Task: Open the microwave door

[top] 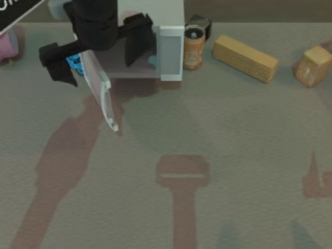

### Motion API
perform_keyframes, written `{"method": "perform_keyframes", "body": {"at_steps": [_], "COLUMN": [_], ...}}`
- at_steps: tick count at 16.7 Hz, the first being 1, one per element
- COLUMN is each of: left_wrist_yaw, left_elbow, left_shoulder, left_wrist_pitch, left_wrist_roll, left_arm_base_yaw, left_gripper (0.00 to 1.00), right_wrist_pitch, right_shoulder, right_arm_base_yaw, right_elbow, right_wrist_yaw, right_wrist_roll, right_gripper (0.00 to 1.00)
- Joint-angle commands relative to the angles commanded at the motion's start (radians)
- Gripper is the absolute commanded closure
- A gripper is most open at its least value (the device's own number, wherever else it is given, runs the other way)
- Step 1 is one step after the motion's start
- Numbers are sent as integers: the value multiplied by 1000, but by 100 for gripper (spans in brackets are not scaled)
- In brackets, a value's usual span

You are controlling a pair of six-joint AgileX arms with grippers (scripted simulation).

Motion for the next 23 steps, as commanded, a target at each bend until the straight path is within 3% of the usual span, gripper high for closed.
{"method": "perform_keyframes", "body": {"at_steps": [9, 22, 23], "left_wrist_yaw": [1, 1, 1], "left_elbow": [-125, -125, -125], "left_shoulder": [-28, -28, -28], "left_wrist_pitch": [98, 98, 98], "left_wrist_roll": [8, 8, 8], "left_arm_base_yaw": [8, 8, 8], "left_gripper": [0, 98, 100], "right_wrist_pitch": [0, 0, 0], "right_shoulder": [0, 0, 0], "right_arm_base_yaw": [0, 0, 0], "right_elbow": [0, 0, 0], "right_wrist_yaw": [0, 0, 0], "right_wrist_roll": [0, 0, 0], "right_gripper": [0, 0, 0]}}
